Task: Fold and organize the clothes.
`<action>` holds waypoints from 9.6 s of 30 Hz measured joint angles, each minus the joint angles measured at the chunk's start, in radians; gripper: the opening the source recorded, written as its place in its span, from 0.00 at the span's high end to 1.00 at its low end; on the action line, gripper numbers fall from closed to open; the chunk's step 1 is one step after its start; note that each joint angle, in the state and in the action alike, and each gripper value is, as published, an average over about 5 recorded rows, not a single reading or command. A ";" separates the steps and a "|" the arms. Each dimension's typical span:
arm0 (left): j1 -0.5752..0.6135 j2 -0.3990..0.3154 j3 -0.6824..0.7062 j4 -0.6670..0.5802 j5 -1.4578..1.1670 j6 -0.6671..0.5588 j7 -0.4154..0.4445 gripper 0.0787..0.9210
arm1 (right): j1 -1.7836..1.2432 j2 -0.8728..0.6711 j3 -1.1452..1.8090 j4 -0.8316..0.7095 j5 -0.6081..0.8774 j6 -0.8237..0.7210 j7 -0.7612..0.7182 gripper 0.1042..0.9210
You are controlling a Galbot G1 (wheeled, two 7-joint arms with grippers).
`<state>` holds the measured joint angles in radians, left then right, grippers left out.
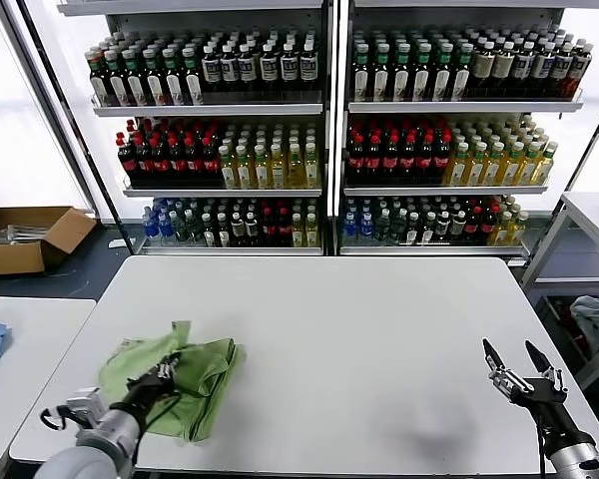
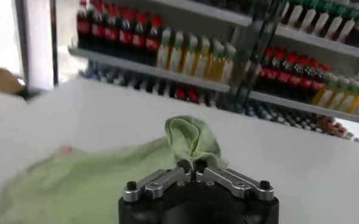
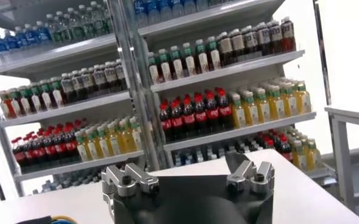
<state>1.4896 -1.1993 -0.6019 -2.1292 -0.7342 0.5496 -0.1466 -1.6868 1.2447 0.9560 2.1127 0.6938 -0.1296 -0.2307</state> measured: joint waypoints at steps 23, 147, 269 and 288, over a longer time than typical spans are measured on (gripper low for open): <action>0.033 -0.007 -0.033 -0.097 -0.140 0.015 -0.038 0.16 | 0.004 0.009 -0.021 -0.021 -0.002 0.011 -0.006 0.12; -0.046 -0.043 0.399 -0.055 -0.004 -0.060 -0.111 0.87 | -0.054 -0.003 -0.093 0.091 0.010 -0.059 0.055 0.12; 0.120 -0.190 -0.143 -0.271 -0.046 -0.005 -0.067 0.12 | 0.395 -0.137 -0.756 -0.113 -0.261 -0.351 0.308 0.12; 0.135 -0.167 -0.209 -0.264 -0.003 -0.034 0.019 0.12 | 0.275 -0.108 -0.397 0.005 -0.237 -0.173 0.221 0.12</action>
<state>1.6242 -1.3663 -0.8106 -2.3931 -0.7372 0.5152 -0.1277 -1.4116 1.1363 0.5585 2.1179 0.4565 -0.3029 -0.0095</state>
